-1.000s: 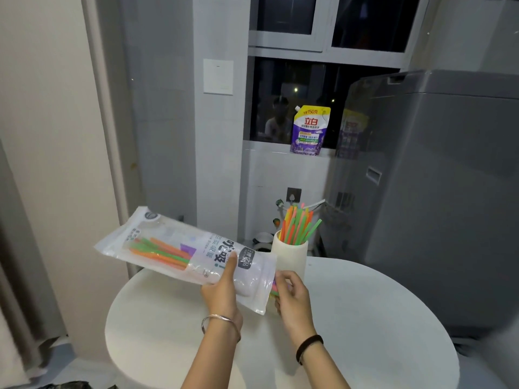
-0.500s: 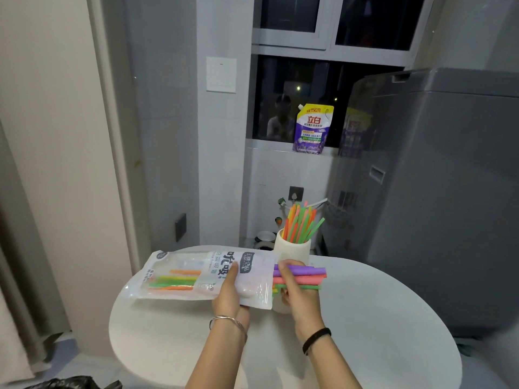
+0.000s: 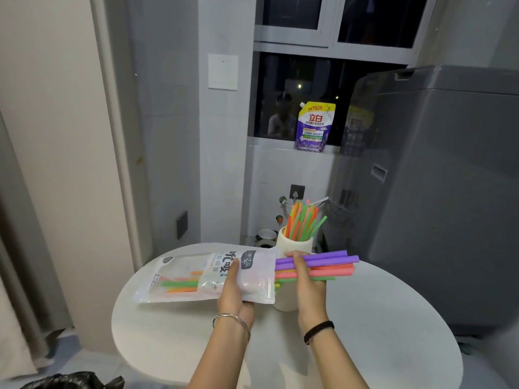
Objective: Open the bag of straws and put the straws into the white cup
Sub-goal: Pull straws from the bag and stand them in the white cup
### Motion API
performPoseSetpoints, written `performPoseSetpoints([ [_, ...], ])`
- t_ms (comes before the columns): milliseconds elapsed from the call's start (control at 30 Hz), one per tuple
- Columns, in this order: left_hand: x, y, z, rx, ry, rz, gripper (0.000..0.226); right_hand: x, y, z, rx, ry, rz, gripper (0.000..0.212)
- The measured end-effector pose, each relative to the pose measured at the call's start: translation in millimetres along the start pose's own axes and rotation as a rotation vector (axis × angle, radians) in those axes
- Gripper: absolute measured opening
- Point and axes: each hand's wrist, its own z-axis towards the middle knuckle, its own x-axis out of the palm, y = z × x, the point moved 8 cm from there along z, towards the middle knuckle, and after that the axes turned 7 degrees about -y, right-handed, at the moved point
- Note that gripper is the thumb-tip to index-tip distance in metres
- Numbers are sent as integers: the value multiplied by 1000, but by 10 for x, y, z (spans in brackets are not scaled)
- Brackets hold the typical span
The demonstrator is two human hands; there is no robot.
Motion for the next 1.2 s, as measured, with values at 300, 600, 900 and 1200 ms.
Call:
performPoseSetpoints([
  [300,63,-56,-30,-70,66,-145,21,129,367,91,22,29,331,23],
  [600,168,15,-106,-126,161,-139,14,506,265,-78,210,172,447,27],
  [900,113,-119,-41,-106,93,-166,12,435,541,74,65,137,412,36],
  [1200,-54,-279,73,-51,-23,-185,48,331,1006,258,-24,76,384,45],
])
